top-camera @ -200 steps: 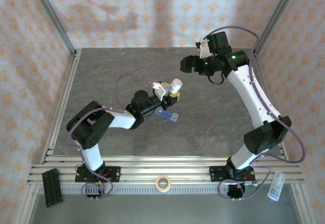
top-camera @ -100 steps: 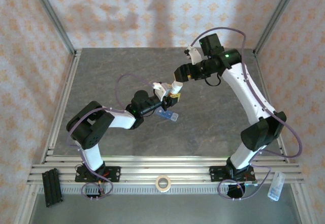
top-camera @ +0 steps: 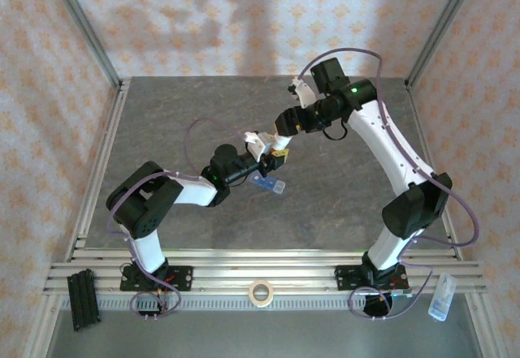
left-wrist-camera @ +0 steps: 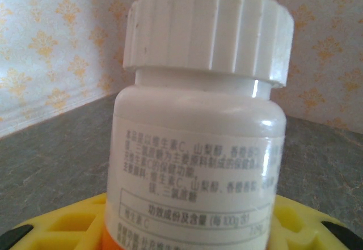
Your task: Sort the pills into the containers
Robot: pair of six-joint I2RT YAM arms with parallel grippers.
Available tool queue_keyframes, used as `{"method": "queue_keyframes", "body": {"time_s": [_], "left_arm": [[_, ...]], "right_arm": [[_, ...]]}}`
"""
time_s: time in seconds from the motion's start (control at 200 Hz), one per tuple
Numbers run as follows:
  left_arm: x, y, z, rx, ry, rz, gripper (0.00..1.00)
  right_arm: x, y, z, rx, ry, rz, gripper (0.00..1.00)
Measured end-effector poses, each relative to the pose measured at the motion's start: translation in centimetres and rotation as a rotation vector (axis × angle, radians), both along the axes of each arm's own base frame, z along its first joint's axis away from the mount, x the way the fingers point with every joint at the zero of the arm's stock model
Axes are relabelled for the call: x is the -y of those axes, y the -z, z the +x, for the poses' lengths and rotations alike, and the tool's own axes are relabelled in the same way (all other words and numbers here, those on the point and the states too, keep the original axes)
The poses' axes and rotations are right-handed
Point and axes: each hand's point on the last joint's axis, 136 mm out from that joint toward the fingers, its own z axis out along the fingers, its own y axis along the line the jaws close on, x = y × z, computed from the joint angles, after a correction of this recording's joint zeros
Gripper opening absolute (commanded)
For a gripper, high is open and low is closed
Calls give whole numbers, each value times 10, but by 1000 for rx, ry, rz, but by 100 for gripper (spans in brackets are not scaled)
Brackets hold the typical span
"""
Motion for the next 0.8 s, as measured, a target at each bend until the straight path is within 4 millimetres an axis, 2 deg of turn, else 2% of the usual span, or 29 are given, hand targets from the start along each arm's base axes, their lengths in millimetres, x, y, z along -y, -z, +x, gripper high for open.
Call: {"method": "queue_keyframes", "body": {"time_s": [0.325,0.541,0.801], "left_arm": [[0,0,0,-1,0,1,0],[0,3,0,-12,0,8,0],[-4,19,3,-69,-13,41,0]], "right_arm": [[1,16,-3,-40,2,-24,50],[-4,27,-6,-72,11,-17,41],[-10,42,0,-125,177,6,36]]}}
